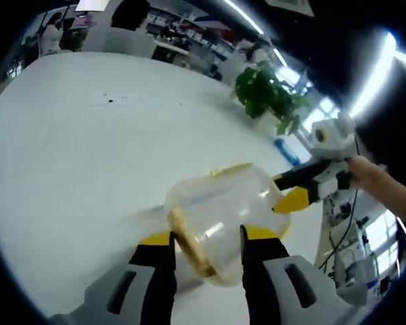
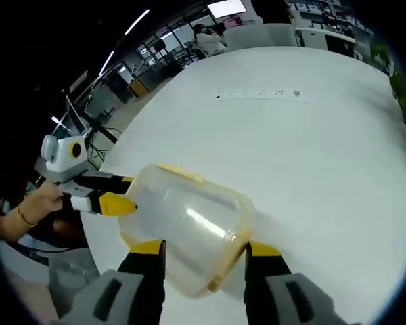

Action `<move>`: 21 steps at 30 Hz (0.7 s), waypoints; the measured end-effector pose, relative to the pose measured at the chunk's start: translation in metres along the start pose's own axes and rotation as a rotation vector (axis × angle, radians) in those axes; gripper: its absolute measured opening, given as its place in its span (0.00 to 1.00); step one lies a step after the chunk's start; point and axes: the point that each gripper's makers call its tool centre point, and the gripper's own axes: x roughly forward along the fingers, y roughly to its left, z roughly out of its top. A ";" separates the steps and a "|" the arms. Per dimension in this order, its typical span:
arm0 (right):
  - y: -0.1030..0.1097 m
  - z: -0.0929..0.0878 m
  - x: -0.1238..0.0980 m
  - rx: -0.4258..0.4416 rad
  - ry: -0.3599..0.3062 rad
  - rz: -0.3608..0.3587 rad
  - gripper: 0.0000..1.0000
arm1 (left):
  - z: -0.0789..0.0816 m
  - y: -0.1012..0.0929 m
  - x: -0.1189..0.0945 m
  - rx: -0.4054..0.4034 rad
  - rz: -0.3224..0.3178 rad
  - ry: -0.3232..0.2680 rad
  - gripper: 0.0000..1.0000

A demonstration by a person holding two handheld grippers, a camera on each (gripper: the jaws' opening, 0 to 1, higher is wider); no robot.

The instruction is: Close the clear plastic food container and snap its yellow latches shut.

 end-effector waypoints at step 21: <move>-0.002 0.017 -0.015 -0.101 -0.056 -0.050 0.60 | 0.009 -0.006 -0.014 0.178 0.034 0.042 0.66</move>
